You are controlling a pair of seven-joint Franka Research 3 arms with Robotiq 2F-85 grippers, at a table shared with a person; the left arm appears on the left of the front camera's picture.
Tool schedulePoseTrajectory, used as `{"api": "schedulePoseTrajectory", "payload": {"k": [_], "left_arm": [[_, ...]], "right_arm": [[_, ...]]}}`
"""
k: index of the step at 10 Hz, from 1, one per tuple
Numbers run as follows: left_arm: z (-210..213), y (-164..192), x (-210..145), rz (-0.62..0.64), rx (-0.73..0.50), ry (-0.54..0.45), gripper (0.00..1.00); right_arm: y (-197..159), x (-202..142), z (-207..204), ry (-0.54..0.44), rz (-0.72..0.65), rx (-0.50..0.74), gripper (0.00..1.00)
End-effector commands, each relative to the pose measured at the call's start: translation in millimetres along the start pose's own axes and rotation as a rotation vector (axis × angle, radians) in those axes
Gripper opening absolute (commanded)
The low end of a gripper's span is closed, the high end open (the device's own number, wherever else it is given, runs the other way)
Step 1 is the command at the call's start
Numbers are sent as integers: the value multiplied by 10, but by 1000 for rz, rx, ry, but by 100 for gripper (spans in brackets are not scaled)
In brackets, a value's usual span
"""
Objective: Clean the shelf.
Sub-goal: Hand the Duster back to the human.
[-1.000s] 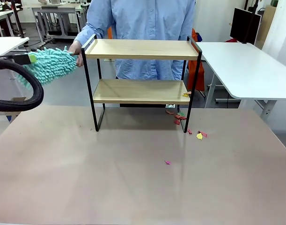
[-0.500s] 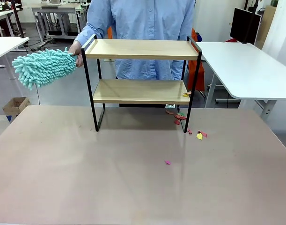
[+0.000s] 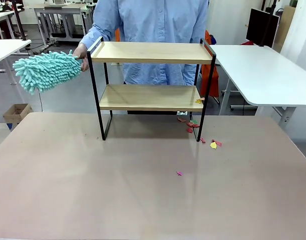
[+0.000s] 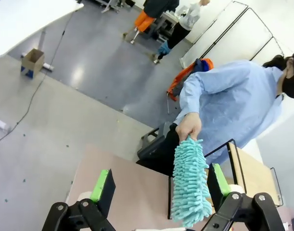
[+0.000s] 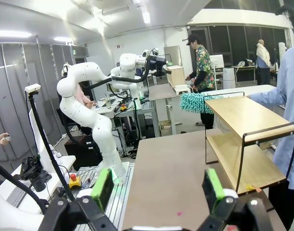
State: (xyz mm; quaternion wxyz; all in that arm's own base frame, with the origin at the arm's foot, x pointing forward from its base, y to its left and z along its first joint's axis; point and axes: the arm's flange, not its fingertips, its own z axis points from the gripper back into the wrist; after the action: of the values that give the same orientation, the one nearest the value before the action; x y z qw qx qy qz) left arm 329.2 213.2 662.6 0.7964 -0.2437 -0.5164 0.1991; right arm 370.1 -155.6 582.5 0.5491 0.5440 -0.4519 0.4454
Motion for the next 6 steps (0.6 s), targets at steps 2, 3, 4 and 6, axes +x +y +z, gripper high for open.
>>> {"api": "schedulePoseTrajectory", "payload": {"k": [2, 3, 4, 6], "left_arm": [[0, 0, 0, 0, 0, 0, 100], [0, 0, 0, 0, 0, 0, 100], [0, 0, 0, 0, 0, 0, 100], [0, 0, 0, 0, 0, 0, 100]], "right_arm": [[27, 14, -13, 0, 9, 5, 100], [27, 14, -13, 0, 9, 5, 100], [27, 14, -13, 0, 9, 5, 100], [27, 14, -13, 0, 9, 5, 100]]}}
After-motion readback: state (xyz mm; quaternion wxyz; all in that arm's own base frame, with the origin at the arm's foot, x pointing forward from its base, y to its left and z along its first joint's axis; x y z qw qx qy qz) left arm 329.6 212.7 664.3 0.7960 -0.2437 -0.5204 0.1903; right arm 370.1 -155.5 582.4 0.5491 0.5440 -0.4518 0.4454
